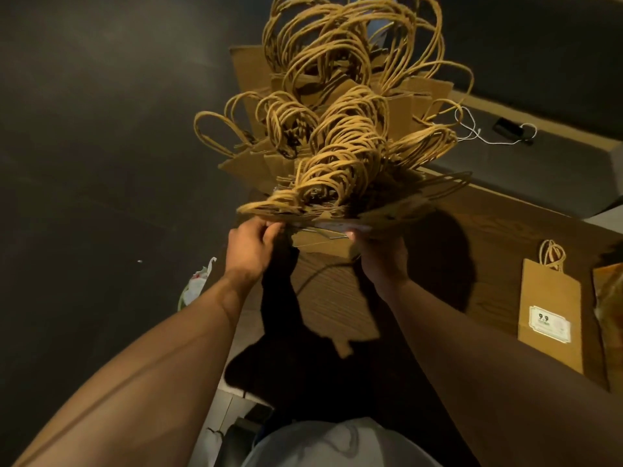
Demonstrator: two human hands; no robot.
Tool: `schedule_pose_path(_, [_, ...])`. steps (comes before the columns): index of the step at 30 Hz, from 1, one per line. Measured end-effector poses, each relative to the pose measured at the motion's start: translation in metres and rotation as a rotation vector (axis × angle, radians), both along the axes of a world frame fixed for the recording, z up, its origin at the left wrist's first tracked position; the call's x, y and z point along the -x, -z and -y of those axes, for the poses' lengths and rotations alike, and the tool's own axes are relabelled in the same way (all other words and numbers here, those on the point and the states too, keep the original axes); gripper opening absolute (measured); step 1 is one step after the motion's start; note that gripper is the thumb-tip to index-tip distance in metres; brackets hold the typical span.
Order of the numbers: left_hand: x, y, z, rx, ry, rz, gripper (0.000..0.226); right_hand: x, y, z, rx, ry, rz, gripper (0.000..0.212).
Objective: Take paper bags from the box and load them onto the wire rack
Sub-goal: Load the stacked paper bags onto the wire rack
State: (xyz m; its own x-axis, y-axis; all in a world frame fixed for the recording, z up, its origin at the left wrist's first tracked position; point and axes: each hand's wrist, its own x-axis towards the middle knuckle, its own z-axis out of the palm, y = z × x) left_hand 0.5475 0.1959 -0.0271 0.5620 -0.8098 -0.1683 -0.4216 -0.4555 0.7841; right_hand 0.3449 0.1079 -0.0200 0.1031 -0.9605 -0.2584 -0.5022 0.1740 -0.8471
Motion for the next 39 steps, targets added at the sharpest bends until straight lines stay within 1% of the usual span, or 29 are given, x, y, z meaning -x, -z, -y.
schedule_pose_path(1, [-0.002, 0.003, 0.001, -0.012, -0.020, -0.019, 0.022, 0.000, 0.003, 0.000, -0.032, -0.004, -0.018, 0.040])
schedule_pose_path(3, [-0.007, 0.002, 0.003, -0.057, -0.035, -0.085, 0.020, 0.000, 0.006, 0.001, -0.119, -0.042, -0.050, 0.033])
schedule_pose_path(4, [-0.009, 0.002, 0.005, -0.089, -0.044, -0.135, 0.020, 0.000, 0.005, 0.002, -0.144, -0.068, -0.066, 0.032])
schedule_pose_path(6, [-0.013, 0.001, 0.006, -0.132, -0.061, -0.230, 0.021, 0.001, 0.006, 0.007, -0.195, -0.117, -0.089, 0.051])
schedule_pose_path(7, [-0.013, 0.001, 0.006, -0.135, -0.074, -0.262, 0.022, 0.002, 0.006, 0.010, -0.217, -0.126, -0.111, 0.056])
schedule_pose_path(9, [-0.011, 0.003, 0.006, -0.142, -0.112, -0.292, 0.022, 0.000, 0.003, 0.016, -0.235, -0.128, -0.125, 0.047])
schedule_pose_path(11, [-0.011, 0.005, 0.005, -0.162, -0.112, -0.279, 0.019, 0.000, 0.002, 0.018, -0.278, -0.094, -0.064, 0.038])
schedule_pose_path(13, [-0.010, 0.005, 0.004, -0.222, -0.066, -0.292, 0.024, 0.000, -0.003, 0.014, -0.301, -0.039, 0.008, 0.037])
schedule_pose_path(15, [-0.008, 0.002, 0.004, -0.332, 0.004, -0.323, 0.027, 0.001, -0.004, 0.013, -0.284, 0.008, 0.041, 0.042])
schedule_pose_path(16, [-0.004, 0.000, 0.004, -0.385, 0.045, -0.328, 0.024, 0.002, -0.007, 0.014, -0.276, 0.018, 0.034, 0.044])
schedule_pose_path(17, [0.002, -0.004, 0.004, -0.418, 0.083, -0.338, 0.021, 0.006, -0.007, 0.015, -0.277, 0.020, 0.024, 0.040])
schedule_pose_path(20, [0.025, -0.013, 0.010, -0.485, 0.173, -0.431, 0.021, 0.018, -0.009, 0.020, -0.385, -0.030, 0.039, 0.008])
schedule_pose_path(21, [0.035, -0.016, 0.013, -0.508, 0.217, -0.449, 0.021, 0.026, -0.008, 0.021, -0.386, -0.043, 0.044, 0.006])
schedule_pose_path(23, [0.056, -0.021, 0.018, -0.490, 0.269, -0.507, 0.017, 0.042, -0.005, 0.025, -0.343, -0.013, 0.056, 0.010])
schedule_pose_path(25, [0.082, -0.026, 0.025, -0.456, 0.284, -0.571, 0.011, 0.062, -0.010, 0.029, -0.340, 0.025, 0.068, 0.006])
schedule_pose_path(27, [0.108, -0.026, 0.033, -0.440, 0.336, -0.541, 0.019, 0.079, -0.018, 0.030, -0.368, 0.053, 0.056, 0.011])
schedule_pose_path(29, [0.137, -0.026, 0.042, -0.416, 0.424, -0.484, 0.026, 0.100, -0.020, 0.032, -0.353, 0.099, 0.028, 0.019])
schedule_pose_path(31, [0.169, -0.026, 0.055, -0.426, 0.477, -0.458, 0.023, 0.126, -0.016, 0.036, -0.321, 0.148, 0.004, 0.018])
schedule_pose_path(33, [0.204, -0.027, 0.069, -0.471, 0.503, -0.416, 0.014, 0.155, -0.014, 0.038, -0.316, 0.200, -0.013, 0.012])
schedule_pose_path(35, [0.237, -0.026, 0.082, -0.520, 0.540, -0.383, 0.015, 0.185, -0.013, 0.042, -0.320, 0.273, -0.027, 0.014])
schedule_pose_path(39, [0.303, -0.017, 0.099, -0.603, 0.600, -0.432, 0.014, 0.253, -0.010, 0.044, -0.330, 0.417, -0.049, 0.014])
